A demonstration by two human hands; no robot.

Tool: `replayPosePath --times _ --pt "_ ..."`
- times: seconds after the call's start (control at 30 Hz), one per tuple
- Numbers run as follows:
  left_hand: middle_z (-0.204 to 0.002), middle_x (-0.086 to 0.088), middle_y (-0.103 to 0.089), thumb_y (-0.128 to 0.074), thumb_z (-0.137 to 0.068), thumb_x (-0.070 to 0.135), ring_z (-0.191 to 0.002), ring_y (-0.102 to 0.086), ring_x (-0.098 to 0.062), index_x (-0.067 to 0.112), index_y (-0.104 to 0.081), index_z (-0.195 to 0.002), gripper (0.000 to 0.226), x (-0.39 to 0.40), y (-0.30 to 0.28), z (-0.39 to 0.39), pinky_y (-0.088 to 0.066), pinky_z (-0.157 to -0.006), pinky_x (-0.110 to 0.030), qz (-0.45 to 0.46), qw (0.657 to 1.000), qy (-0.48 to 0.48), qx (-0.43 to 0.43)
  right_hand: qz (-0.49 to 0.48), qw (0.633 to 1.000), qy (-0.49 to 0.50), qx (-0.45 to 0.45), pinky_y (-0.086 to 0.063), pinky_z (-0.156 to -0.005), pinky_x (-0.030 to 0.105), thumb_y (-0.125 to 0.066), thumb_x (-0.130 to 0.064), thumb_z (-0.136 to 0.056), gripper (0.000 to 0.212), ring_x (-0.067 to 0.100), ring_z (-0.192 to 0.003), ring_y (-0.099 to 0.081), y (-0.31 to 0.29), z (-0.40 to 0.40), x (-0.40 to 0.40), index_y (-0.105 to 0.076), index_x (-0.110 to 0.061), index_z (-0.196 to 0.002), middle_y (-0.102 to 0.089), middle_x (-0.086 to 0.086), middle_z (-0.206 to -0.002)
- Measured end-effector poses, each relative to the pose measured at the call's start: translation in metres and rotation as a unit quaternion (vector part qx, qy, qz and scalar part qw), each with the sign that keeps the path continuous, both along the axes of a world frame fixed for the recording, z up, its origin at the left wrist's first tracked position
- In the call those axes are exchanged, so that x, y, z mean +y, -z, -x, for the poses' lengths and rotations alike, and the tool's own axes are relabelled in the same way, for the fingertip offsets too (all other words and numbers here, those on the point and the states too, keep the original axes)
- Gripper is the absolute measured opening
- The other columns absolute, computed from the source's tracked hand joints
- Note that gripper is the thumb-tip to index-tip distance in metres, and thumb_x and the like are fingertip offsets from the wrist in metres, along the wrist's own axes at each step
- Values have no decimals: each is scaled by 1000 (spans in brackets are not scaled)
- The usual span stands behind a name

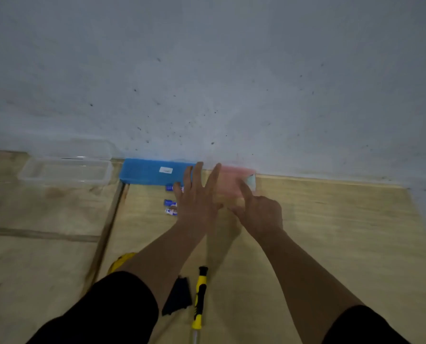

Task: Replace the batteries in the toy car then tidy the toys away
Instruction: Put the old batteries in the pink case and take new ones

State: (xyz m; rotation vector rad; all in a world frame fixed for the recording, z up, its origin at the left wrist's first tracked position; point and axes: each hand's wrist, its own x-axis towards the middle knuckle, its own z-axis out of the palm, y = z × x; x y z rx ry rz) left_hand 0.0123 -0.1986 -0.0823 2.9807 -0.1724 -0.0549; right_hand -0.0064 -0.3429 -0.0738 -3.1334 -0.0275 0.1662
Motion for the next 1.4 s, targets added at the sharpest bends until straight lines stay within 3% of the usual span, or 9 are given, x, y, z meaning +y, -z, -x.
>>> replayPosePath --times 0.1,0.27,0.4,0.5,0.67,0.87,1.13,1.27,1.4 --pt "-157 -4 3 -50 -91 50 -145 2 -29 39 6 -148 81 -18 13 -17 -16 -111 -49 18 1000 -14 10 4 1000 -29 -10 -45 -67 30 -36 -57 -92 66 24 -83 -66 13 -19 -11 -16 -26 -147 -69 5 -94" --pt "-156 -3 -6 -51 -93 36 -143 -4 -26 43 3 -148 77 -28 25 -30 -18 -109 -47 11 1000 -19 -23 49 979 -68 -184 -38 -41 21 -61 -55 -77 50 18 -34 -52 41 -34 -20 -66 -20 -113 -55 0 -43" --pt "-154 -2 -9 -57 -89 43 -141 -6 -25 44 -1 -147 82 -27 27 -36 -19 -106 -46 26 999 -27 -22 32 973 -82 -213 -41 -46 23 -65 -50 -78 45 21 -43 -56 49 -39 -25 -67 -17 -109 -60 1 -50" --pt "-153 -1 -11 -63 -84 44 -141 -8 -25 45 0 -147 89 -28 25 -36 -22 -104 -45 32 998 -45 -21 54 966 -106 -230 -41 -49 25 -45 -46 -86 45 20 -48 -57 51 -41 -28 -68 -14 -109 -63 1 -55" --pt "-149 2 -12 -73 -78 35 -136 -13 -23 47 4 -143 101 -29 29 -38 -29 -96 -43 13 997 -64 -40 79 948 -164 -260 -45 -53 28 -78 -31 -68 48 22 -52 -58 51 -44 -28 -67 -5 -107 -63 3 -57" --pt "-151 2 -10 -66 -83 30 -138 -13 -24 47 3 -144 93 -29 28 -38 -27 -98 -45 24 997 -58 -34 118 930 -220 -270 -45 -52 28 -77 -26 -68 48 22 -51 -57 51 -46 -28 -66 2 -106 -64 7 -58" --pt "-151 1 -7 -69 -77 51 -139 -11 -25 47 10 -140 102 -29 30 -40 -28 -100 -48 27 998 -55 -28 161 898 -277 -302 -44 -50 29 -70 -20 -72 39 22 -49 -55 52 -47 -35 -67 4 -103 -62 8 -58" --pt "-153 1 -5 -66 -84 32 -141 -8 -25 47 8 -144 96 -29 28 -39 -27 -102 -48 25 998 -55 -16 154 885 -291 -329 -42 -50 29 -71 -20 -73 32 24 -49 -55 45 -55 -39 -66 1 -96 -62 9 -58" --pt "-152 1 -9 -73 -79 35 -138 -12 -24 47 10 -142 104 -30 30 -40 -29 -100 -47 16 998 -54 -26 130 885 -269 -358 -39 -50 28 -75 -19 -68 30 23 -48 -52 37 -56 -46 -70 -9 -95 -57 4 -55"
